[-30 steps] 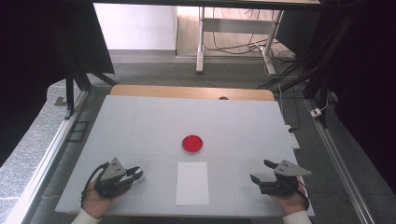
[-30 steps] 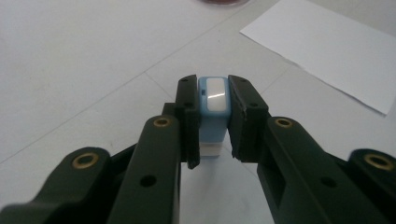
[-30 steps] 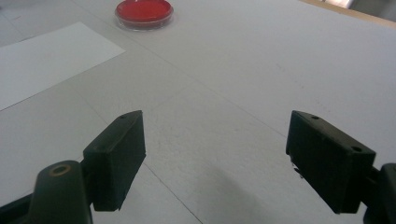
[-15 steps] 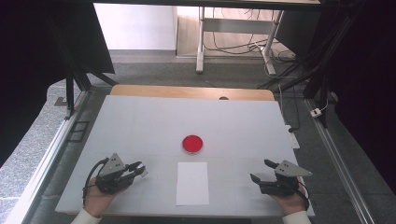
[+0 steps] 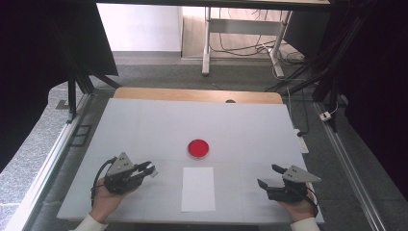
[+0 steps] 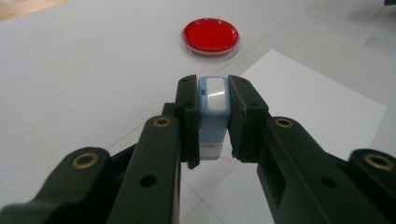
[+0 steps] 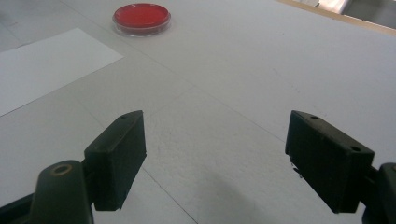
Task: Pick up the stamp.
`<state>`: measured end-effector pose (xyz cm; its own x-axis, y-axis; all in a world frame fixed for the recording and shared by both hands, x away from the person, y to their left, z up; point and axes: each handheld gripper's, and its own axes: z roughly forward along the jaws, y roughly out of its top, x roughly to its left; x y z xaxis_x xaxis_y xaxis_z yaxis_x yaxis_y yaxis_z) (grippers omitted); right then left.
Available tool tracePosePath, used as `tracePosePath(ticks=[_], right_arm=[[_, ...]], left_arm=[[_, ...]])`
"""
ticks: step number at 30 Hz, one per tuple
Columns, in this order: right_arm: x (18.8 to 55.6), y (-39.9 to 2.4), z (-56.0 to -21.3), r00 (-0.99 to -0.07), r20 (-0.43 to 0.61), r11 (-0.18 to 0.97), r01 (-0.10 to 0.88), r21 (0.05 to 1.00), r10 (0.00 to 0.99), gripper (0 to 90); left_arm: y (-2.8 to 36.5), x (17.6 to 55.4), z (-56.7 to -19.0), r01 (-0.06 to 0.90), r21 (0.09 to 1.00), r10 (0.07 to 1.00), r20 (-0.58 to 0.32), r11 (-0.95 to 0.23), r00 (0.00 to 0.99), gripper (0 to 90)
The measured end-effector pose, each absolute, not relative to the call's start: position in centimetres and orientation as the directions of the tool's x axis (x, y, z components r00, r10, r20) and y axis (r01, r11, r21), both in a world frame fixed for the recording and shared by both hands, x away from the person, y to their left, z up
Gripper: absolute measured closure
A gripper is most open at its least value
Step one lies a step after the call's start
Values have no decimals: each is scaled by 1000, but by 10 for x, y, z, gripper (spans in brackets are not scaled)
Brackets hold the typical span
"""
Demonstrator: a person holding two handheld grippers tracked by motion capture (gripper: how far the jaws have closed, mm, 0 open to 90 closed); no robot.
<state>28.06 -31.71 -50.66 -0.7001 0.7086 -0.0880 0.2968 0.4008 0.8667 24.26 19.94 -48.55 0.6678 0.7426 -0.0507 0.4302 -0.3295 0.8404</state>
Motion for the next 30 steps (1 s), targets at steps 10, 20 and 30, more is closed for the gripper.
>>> tracePosePath(ticks=[10, 20, 30], right_arm=[[281, -317, -507, -701, -88, 404, 300, 864, 708, 200], [281, -317, -508, -701, -90, 406, 299, 864, 708, 201], [280, -318, -508, -702, -96, 411, 295, 863, 706, 202]], left_arm=[[196, 248, -476, 423, 854, 740, -68, -304, 669, 747], [179, 256, -459, 397, 867, 723, -62, -303, 688, 747], [164, 266, -452, 391, 875, 703, -85, -287, 706, 747]])
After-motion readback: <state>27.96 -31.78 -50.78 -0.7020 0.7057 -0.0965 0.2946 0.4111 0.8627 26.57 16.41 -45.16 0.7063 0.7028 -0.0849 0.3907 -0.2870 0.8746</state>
